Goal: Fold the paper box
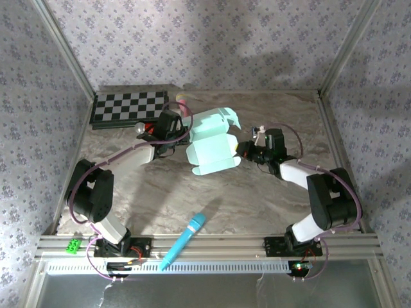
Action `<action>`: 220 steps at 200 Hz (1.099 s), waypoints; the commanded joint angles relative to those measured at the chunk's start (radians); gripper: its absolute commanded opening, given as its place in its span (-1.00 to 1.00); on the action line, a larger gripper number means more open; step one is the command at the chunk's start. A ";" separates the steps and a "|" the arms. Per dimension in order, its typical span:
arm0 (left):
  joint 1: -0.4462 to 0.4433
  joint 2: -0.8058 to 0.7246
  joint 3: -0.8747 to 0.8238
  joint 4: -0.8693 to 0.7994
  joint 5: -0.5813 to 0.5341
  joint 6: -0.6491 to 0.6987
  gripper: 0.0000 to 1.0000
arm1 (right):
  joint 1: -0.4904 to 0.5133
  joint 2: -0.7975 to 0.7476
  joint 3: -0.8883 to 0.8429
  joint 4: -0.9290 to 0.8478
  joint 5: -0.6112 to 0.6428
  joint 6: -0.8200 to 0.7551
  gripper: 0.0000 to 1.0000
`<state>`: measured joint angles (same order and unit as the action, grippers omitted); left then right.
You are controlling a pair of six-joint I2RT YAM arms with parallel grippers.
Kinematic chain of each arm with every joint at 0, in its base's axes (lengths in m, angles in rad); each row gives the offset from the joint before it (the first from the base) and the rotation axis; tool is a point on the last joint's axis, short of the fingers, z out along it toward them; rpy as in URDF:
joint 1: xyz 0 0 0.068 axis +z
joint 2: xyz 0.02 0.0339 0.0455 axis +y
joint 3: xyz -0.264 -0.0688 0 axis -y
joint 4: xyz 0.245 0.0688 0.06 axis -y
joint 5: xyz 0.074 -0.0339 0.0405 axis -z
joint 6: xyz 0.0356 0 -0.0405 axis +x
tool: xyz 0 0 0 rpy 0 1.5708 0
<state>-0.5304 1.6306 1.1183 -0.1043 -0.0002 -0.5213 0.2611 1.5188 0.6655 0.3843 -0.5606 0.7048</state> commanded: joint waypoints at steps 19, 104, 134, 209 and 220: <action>-0.004 -0.008 0.037 0.006 0.037 0.064 -1.00 | 0.008 -0.091 0.049 -0.167 0.037 -0.129 -0.86; 0.003 0.034 0.127 -0.079 0.050 0.262 -1.00 | -0.119 -0.235 0.217 -0.563 0.120 -0.521 -0.42; 0.004 0.030 0.136 -0.081 0.080 0.295 -1.00 | -0.135 -0.173 0.276 -0.578 0.073 -0.699 -0.32; 0.004 0.061 0.184 -0.125 0.119 0.306 -1.00 | -0.072 -0.148 0.282 -0.532 -0.065 -1.031 -0.14; 0.003 0.064 0.186 -0.126 0.122 0.308 -1.00 | -0.061 -0.141 0.291 -0.537 -0.068 -1.045 -0.14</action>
<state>-0.5301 1.6798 1.2663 -0.2115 0.0933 -0.2279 0.1757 1.3598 0.9138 -0.1345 -0.5709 -0.2161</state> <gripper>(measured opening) 0.067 0.427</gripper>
